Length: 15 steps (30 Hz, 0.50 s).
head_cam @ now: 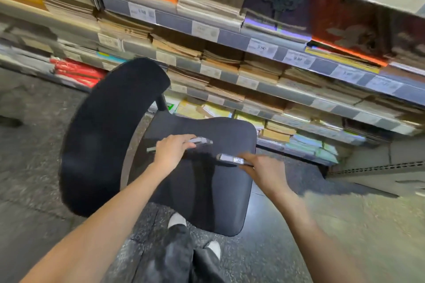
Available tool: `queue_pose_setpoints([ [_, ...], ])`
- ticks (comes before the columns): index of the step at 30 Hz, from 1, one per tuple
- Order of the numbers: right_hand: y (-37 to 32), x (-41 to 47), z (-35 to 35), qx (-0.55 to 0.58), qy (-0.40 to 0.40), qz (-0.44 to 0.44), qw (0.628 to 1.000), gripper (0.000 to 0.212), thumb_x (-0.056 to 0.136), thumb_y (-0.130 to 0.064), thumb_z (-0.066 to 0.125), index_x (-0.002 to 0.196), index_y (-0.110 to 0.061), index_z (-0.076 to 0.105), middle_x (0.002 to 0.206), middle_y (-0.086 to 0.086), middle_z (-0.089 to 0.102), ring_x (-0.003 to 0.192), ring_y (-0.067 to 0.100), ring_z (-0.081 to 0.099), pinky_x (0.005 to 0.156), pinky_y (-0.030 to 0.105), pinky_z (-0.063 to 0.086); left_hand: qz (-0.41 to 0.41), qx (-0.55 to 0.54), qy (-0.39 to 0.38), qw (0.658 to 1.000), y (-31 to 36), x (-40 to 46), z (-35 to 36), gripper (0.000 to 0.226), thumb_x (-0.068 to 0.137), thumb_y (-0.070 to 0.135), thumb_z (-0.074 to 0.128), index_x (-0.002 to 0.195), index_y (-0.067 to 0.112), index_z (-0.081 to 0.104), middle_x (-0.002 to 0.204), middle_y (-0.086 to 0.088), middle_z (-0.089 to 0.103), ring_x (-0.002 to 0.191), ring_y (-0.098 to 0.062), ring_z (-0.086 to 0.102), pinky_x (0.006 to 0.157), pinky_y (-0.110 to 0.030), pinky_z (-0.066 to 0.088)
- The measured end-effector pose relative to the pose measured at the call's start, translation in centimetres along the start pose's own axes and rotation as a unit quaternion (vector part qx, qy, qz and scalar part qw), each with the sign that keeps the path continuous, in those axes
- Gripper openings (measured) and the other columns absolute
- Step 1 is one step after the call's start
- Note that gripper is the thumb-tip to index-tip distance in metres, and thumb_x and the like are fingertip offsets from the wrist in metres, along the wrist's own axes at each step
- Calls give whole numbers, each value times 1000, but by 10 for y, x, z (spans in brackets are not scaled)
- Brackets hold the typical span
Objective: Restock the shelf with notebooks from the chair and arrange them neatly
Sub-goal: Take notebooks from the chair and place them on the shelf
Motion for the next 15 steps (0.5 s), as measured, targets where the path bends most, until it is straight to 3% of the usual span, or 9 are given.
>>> queue_pose_setpoints([
  [3,0,9,16,-8,31,-10,999,32,92,-47,46,123,-41,52,111,-7,67,102,18,62,72,28,46,24,-26,31,999,-20,0,24,28,89,28,55,116,30,65,114,7,67,109,-18,59,84,-38,49],
  [6,1,18,31,-4,58,-20,998,32,92,-44,48,124,-38,53,116,-10,65,103,17,61,69,27,46,111,42,92,989,-30,0,44,28,78,27,69,106,25,70,103,6,71,98,-19,65,71,-32,54],
  [8,4,23,42,-6,84,-29,996,33,91,-41,51,123,-37,55,116,-8,65,101,20,62,68,29,46,152,69,88,982,-30,-4,58,29,70,30,75,99,26,73,96,7,72,89,-20,68,71,-29,54],
  [12,11,29,65,-14,153,-58,986,28,79,-32,70,107,-31,67,96,-5,72,81,24,68,57,28,48,167,126,95,973,-38,-25,97,31,64,44,73,92,31,73,93,12,71,83,-13,67,71,-23,50],
  [15,13,29,76,-35,202,-87,975,31,63,-28,83,92,-29,72,79,-8,73,65,20,69,49,22,44,150,157,73,974,-44,-36,123,48,51,42,85,95,28,72,94,8,69,83,-14,66,67,-24,51],
])
Point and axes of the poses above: each hand's wrist, its own x-axis towards the middle knuckle, its own z-axis out of the palm, y = z × x, the point moved 1 cm from there along x, towards the middle knuckle
